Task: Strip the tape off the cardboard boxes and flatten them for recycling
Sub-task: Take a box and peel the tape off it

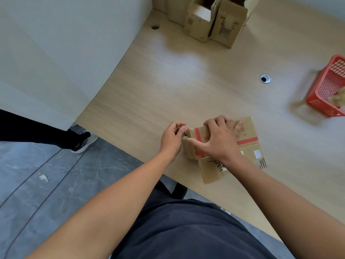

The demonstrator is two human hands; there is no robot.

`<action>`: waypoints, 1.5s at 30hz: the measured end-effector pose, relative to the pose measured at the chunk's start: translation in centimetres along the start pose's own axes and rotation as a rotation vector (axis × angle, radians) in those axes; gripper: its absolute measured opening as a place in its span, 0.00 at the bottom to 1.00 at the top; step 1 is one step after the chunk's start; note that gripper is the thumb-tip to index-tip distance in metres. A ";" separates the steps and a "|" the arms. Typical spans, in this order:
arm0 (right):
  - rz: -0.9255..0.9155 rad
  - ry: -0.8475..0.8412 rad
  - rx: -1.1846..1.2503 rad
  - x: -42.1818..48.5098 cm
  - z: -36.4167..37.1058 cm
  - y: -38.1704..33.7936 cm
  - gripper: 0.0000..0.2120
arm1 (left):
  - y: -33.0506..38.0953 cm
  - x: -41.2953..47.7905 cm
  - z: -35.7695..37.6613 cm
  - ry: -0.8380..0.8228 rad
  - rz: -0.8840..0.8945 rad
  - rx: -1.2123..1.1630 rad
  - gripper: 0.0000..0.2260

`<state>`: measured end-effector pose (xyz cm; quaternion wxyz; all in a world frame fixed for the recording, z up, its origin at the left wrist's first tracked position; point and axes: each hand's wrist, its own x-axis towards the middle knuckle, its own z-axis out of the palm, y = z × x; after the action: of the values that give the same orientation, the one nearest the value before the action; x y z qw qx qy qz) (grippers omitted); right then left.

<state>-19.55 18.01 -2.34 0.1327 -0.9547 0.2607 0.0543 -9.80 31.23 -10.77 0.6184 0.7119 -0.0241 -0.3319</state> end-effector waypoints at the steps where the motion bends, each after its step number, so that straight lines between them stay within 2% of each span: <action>1: -0.001 0.017 0.008 -0.2 -0.1 0.1 0.37 | 0.2 -0.1 0.3 0.018 0.011 0.023 0.05; 4: -0.034 0.100 0.057 -1.1 -0.2 1.0 0.34 | 1.6 -0.1 1.1 0.052 0.032 -0.013 0.06; 8: -0.077 0.219 0.143 -2.1 -0.6 3.1 0.36 | 3.9 0.0 1.9 -0.034 0.106 0.026 0.11; 12: -0.094 0.201 0.144 -4.4 0.1 5.5 0.37 | 5.3 -0.4 3.5 -0.079 0.140 0.090 0.05; 17: 0.066 0.221 0.023 -6.6 2.2 6.1 0.31 | 3.6 -2.4 4.7 -0.134 0.309 0.345 0.07; 19: 0.144 0.170 -0.030 -6.8 3.0 6.3 0.32 | 2.4 -2.9 4.9 -0.136 0.368 0.401 0.10; 22: 0.145 -0.005 -0.064 -7.0 4.4 7.4 0.37 | 1.0 -3.2 4.5 -0.150 0.374 0.518 0.12; 25: 0.140 -0.036 -0.042 -7.1 5.4 8.3 0.39 | 0.9 -3.5 4.4 -0.146 0.356 0.594 0.22; 27: 0.145 -0.043 -0.035 -7.0 5.7 8.6 0.39 | 1.1 -3.5 4.3 -0.137 0.415 0.644 0.19; 30: 0.158 -0.102 -0.004 -6.8 5.8 8.7 0.38 | 1.0 -3.2 3.9 -0.135 0.555 0.724 0.06; 32: 0.171 -0.129 0.006 -6.5 5.7 8.6 0.39 | 1.3 -2.8 3.6 -0.121 0.523 0.687 0.03; 36: 0.178 -0.151 -0.021 -6.1 5.4 8.4 0.41 | 2.9 -1.9 3.7 0.029 0.289 0.453 0.03; 40: 0.176 -0.156 -0.034 -6.0 5.2 8.4 0.42 | 3.6 -1.2 4.9 0.017 0.200 0.433 0.01; 43: 0.170 -0.157 -0.026 -6.0 5.2 8.3 0.41 | 3.6 -1.2 5.7 0.067 0.227 0.517 0.06; 45: 0.171 -0.159 -0.023 -6.0 5.2 8.3 0.41 | 3.4 -1.7 5.9 0.080 0.358 0.607 0.05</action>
<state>-29.13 15.45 -8.14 0.1370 -0.9232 0.3291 0.1439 -12.83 26.10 -7.00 0.4273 0.8602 -0.2219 -0.1677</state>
